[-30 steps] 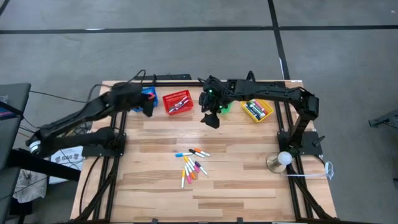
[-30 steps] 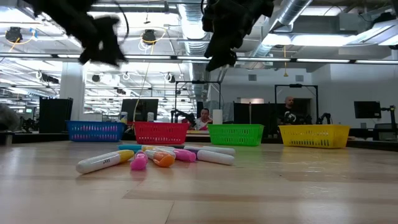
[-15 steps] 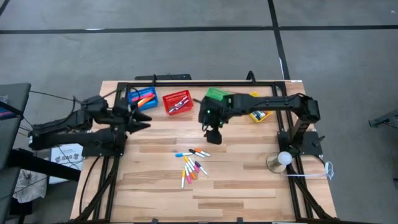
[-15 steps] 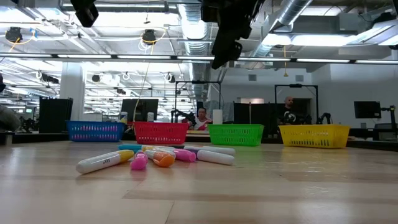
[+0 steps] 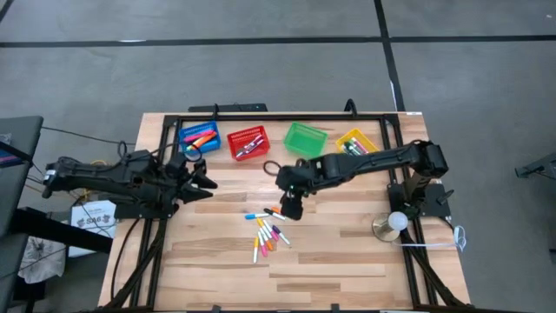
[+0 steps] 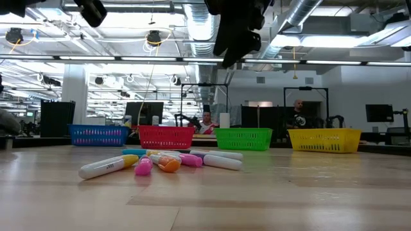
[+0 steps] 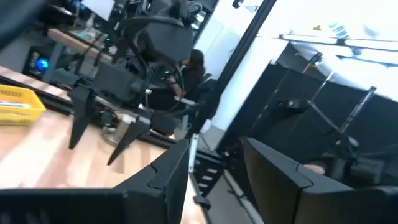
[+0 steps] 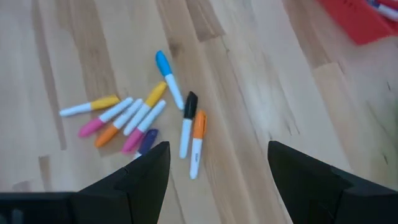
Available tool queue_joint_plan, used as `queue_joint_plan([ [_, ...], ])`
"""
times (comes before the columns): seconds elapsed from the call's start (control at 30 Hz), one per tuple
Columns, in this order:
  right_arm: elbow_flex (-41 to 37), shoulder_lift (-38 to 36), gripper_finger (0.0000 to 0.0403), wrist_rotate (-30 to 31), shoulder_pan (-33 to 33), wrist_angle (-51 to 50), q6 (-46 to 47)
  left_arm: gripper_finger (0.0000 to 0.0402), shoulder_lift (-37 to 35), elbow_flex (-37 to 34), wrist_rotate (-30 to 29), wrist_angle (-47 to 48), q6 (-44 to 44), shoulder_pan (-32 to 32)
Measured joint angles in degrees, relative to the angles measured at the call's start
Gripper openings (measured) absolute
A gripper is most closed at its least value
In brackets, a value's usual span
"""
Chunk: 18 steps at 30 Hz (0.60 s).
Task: Pick & Place Markers
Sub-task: Put the top small orange highlighter pen into the green bin
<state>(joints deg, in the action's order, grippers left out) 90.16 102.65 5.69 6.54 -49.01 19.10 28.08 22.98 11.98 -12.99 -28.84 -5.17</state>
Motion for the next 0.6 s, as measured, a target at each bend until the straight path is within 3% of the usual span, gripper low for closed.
queue_joint_plan([
  [0.3,0.04,6.03,0.0260,3.27,4.18,2.73,3.40,0.0154,2.60,-1.40,-2.55,-3.39,-1.77,-4.74],
  [0.6,0.02,14.86,0.0260,1.71,5.08,2.79,3.16,0.0154,6.35,-1.37,-4.15,-4.18,-1.66,-6.95],
])
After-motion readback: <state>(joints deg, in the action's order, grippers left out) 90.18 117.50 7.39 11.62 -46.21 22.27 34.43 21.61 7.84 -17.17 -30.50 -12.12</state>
